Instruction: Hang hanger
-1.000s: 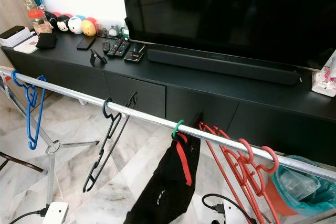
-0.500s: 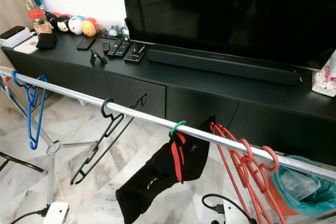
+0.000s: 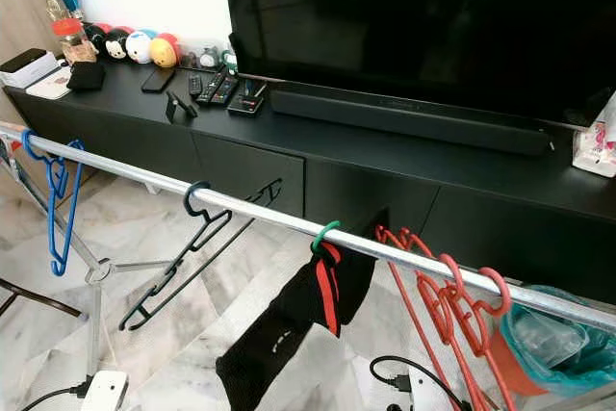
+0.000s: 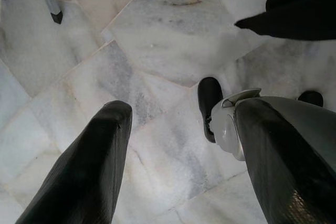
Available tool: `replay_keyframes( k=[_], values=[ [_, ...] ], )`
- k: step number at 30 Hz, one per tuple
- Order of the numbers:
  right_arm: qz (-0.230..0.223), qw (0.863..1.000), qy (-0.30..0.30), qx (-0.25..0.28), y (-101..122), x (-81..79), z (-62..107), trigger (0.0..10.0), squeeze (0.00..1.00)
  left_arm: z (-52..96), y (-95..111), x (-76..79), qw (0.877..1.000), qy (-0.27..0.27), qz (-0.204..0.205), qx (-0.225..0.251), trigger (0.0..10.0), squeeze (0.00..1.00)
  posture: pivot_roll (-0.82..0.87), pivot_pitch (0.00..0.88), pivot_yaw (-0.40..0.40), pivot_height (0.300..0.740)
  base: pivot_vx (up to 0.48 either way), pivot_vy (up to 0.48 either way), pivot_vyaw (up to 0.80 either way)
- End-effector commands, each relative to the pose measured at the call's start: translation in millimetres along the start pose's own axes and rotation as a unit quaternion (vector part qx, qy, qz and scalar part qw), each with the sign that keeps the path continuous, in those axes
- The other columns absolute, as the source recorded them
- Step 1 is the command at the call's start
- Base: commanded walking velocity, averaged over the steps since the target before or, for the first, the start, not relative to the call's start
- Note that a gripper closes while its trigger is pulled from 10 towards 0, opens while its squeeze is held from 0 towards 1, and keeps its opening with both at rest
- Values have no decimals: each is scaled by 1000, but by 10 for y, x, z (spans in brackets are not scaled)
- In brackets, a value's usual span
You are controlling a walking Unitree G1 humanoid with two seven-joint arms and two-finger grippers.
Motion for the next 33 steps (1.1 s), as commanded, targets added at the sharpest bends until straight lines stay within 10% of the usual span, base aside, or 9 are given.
replay_keyframes(
  k=[1,33],
  values=[
    [-8,1000,-1,2,-2,2,1,10000,0,5,-71,7,1000,0,0,-11,10000,0,27,0,8,740,-281,0,0],
    [-12,1000,-5,5,20,8,-2,10000,0,-2,-63,49,1000,-7,-4,-12,10000,0,16,0,20,740,-309,0,0]
  ],
)
Point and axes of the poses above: a point about 5 cm out from each wrist's last joint towards the gripper, its own z axis pointing back from the gripper into the wrist, its own y axis along the axis of the wrist's last joint, x = y × z, the point moved 6 cm from there along -z, pointing out of the wrist towards the gripper, and after that the axes turned 5 degrees about z, right-handed, at the moved point
